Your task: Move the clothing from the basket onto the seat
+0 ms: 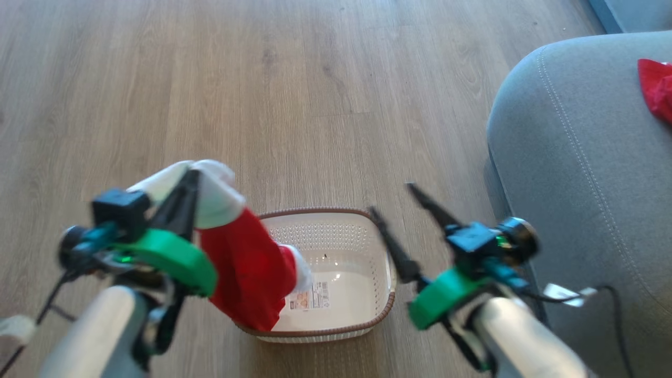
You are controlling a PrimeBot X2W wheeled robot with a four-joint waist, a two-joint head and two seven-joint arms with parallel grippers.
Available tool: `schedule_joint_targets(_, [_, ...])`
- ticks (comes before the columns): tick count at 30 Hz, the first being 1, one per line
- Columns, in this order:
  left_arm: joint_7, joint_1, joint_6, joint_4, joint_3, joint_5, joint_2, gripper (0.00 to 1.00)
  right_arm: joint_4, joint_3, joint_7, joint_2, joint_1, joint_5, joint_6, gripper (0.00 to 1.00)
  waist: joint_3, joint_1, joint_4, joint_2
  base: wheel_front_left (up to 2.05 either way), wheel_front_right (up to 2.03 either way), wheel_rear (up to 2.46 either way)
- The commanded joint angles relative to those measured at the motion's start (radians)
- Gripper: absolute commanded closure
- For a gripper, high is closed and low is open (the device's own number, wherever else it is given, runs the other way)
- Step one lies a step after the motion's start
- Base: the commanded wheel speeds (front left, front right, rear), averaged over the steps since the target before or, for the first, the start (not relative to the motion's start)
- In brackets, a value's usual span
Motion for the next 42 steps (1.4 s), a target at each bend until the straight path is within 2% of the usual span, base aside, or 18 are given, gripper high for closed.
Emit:
schedule_joint_targets(1, [0.006,-0.09,-0.009,-0.04,0.017,0.015,-0.001,1.0,-0.009,0.057,-0.003,0.029,-0.067,0.014,0.007,0.0,-0.002,0.0,0.004,0.0,0.0,0.0,0.0])
schedule_joint_targets(9, [0.022,-0.154,-0.046,-0.012,-0.096,0.037,-0.101,1.0,0.079,0.187,-0.021,0.076,-0.168,0.058,0.007,0.0,-0.002,0.0,0.021,0.0,0.0,0.0,0.0])
schedule_joint_targets(20, [0.031,-0.174,-0.093,0.002,-0.217,0.053,-0.189,1.0,0.177,0.213,-0.031,0.082,-0.213,0.085,0.007,0.0,-0.02,0.0,0.045,0.0,0.0,0.0,0.0])
schedule_joint_targets(27, [0.055,-0.17,-0.113,-0.042,-0.269,0.05,-0.213,1.0,0.193,0.208,-0.032,0.063,-0.217,0.096,0.007,0.0,-0.029,0.0,0.038,0.0,0.0,0.0,0.0])
schedule_joint_targets(28, [0.059,-0.17,-0.114,-0.049,-0.274,0.05,-0.214,1.0,0.199,0.208,-0.032,0.061,-0.215,0.103,0.007,0.15,-0.028,0.0,0.037,0.0,0.0,0.0,0.0])
schedule_joint_targets(29, [0.062,-0.171,-0.115,-0.058,-0.278,0.05,-0.216,1.0,0.205,0.211,-0.032,0.058,-0.215,0.108,0.007,0.5,-0.028,0.0,0.036,0.0,0.0,0.0,0.0])
schedule_joint_targets(30, [0.065,-0.171,-0.115,-0.065,-0.28,0.048,-0.217,1.0,0.211,0.215,-0.032,0.055,-0.214,0.113,0.007,0.64,-0.027,0.0,0.035,0.0,0.0,0.0,0.0])
schedule_joint_targets(32, [0.072,-0.172,-0.114,-0.077,-0.283,0.047,-0.217,1.0,0.22,0.225,-0.033,0.05,-0.214,0.127,0.007,1.0,-0.026,0.0,0.033,0.0,0.0,0.0,0.0])
schedule_joint_targets(38, [0.074,-0.167,-0.104,-0.077,-0.275,0.039,-0.207,1.0,0.222,0.237,-0.033,0.026,-0.226,0.165,0.007,1.0,-0.018,0.0,0.021,0.0,0.0,0.0,0.0])
schedule_joint_targets(41, [0.063,-0.161,-0.102,-0.063,-0.272,0.039,-0.202,0.51,0.214,0.223,-0.033,0.009,-0.237,0.17,0.007,1.0,-0.012,0.0,0.009,0.0,0.0,0.0,0.0])
schedule_joint_targets(42, [0.058,-0.161,-0.101,-0.056,-0.27,0.041,-0.199,0.16,0.21,0.215,-0.033,0.003,-0.242,0.17,0.007,1.0,-0.009,0.0,0.004,0.0,0.0,0.0,0.0])
